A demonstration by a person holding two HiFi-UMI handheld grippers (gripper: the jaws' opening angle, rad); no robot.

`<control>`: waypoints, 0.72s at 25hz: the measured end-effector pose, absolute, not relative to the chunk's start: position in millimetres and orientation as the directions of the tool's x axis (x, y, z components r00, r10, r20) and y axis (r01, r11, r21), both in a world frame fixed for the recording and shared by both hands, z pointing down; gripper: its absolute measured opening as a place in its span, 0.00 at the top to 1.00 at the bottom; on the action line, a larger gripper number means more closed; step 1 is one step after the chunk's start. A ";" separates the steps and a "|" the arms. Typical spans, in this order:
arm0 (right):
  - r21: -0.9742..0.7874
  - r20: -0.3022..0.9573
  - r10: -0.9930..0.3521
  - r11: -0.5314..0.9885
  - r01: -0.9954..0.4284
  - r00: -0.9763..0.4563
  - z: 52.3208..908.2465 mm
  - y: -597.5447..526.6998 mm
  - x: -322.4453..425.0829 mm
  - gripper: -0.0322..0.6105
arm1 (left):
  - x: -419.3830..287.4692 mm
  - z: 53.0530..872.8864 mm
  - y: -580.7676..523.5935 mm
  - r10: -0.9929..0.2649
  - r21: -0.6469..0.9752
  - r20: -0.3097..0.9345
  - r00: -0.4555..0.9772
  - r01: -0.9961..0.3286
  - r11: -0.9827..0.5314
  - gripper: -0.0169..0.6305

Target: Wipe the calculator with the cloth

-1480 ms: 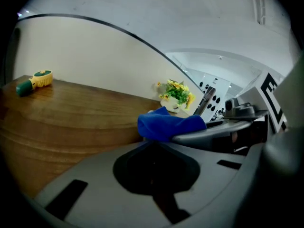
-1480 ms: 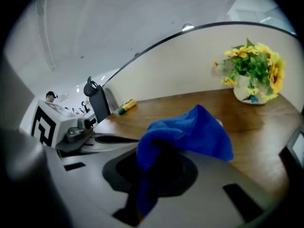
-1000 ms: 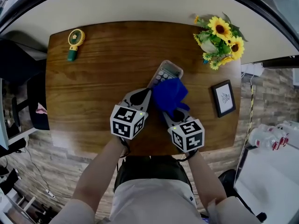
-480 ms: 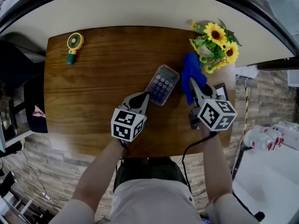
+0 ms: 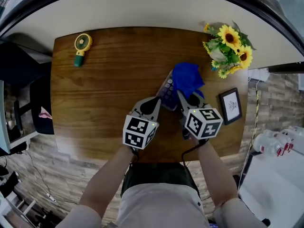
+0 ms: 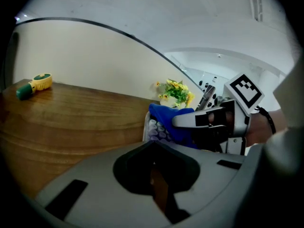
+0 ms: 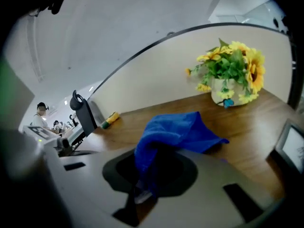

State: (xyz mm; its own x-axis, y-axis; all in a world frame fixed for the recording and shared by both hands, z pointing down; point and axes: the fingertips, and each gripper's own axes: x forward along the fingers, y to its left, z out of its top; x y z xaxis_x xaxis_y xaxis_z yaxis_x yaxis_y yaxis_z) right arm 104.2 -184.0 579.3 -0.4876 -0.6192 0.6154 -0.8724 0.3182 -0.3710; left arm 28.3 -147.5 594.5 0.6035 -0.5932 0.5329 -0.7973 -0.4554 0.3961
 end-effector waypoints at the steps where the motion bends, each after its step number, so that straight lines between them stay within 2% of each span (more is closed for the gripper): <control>1: -0.381 0.615 -0.606 0.332 -0.863 -0.505 579.7 -175.1 95.8 0.85 | 27.9 594.5 -147.7 -0.594 0.389 0.534 0.601 -0.799 -0.459 0.97; 10: -0.484 0.618 -0.508 0.355 -0.800 -0.599 580.5 -110.1 64.1 0.85 | 27.3 594.4 -150.2 -0.596 0.368 0.534 0.599 -0.800 -0.475 0.97; 14: -0.550 0.659 -0.340 0.392 -0.738 -0.671 587.2 -81.0 55.3 0.85 | 27.8 594.4 -149.7 -0.599 0.360 0.534 0.596 -0.802 -0.477 0.97; 16: -0.549 0.706 -0.217 0.435 -0.714 -0.674 597.4 -57.1 57.3 0.85 | 28.2 594.5 -149.8 -0.598 0.362 0.534 0.597 -0.801 -0.476 0.97; 18: -0.539 0.732 -0.164 0.453 -0.710 -0.661 601.9 -42.3 68.6 0.85 | 28.2 594.8 -149.9 -0.594 0.365 0.535 0.600 -0.799 -0.478 0.97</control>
State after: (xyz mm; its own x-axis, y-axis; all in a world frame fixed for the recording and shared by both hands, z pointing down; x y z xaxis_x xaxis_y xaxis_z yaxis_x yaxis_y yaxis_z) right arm 68.6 -42.3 601.9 -0.6611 -0.1637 0.7322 -0.7097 0.4530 -0.5395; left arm 28.2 -149.9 594.8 0.6004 -0.5940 0.5354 -0.7988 -0.4781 0.3652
